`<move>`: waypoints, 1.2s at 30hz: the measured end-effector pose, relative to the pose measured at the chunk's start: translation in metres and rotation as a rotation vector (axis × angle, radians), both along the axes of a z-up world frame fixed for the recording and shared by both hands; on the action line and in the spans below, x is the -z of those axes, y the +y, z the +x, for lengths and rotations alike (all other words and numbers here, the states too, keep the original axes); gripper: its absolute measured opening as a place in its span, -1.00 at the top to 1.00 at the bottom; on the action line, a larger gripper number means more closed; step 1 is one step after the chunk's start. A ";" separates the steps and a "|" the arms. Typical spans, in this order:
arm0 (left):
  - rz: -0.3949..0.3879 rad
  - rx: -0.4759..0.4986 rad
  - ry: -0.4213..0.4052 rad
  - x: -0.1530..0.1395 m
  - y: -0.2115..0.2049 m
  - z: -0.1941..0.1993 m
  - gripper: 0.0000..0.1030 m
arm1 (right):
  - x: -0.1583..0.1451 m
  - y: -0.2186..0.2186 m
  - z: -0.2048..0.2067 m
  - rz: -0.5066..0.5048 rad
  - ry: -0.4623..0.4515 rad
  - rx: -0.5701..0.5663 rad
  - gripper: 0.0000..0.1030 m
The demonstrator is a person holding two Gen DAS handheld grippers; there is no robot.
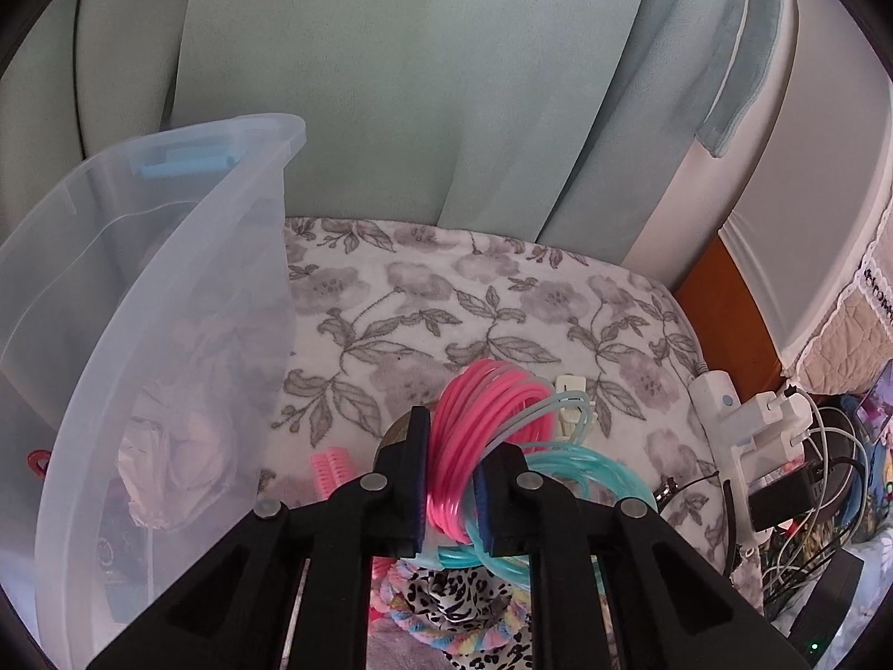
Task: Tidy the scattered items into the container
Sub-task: 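Grasp the pink and teal hair ties with left gripper while right grasps the black headband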
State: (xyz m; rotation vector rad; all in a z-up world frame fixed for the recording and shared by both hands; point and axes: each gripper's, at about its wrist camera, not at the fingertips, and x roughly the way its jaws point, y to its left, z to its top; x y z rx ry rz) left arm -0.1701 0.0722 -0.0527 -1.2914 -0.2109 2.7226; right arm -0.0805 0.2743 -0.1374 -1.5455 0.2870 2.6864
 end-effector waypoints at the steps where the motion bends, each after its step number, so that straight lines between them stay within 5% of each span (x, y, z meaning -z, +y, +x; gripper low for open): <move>1: 0.005 -0.005 -0.003 0.000 -0.001 0.000 0.73 | 0.000 0.000 0.000 0.007 0.000 0.001 0.00; 8: 0.020 0.005 0.007 -0.012 -0.004 0.010 0.73 | 0.000 -0.009 -0.006 -0.007 0.043 -0.047 0.50; 13: 0.039 0.009 0.029 -0.030 -0.014 0.024 0.73 | -0.001 0.023 -0.004 -0.316 0.079 0.033 0.61; 15: 0.043 0.007 0.037 -0.037 -0.019 0.030 0.73 | -0.004 0.033 0.001 -0.422 0.096 0.061 0.98; 25: 0.063 -0.005 0.054 -0.060 -0.023 0.065 0.72 | -0.020 0.022 0.018 -0.317 0.091 0.055 0.83; 28: 0.061 -0.004 0.053 -0.062 -0.024 0.069 0.72 | -0.018 0.016 0.017 -0.278 0.068 0.025 0.04; 36: 0.043 0.007 0.019 -0.052 -0.022 0.065 0.72 | 0.000 -0.003 0.002 -0.128 -0.016 -0.039 0.01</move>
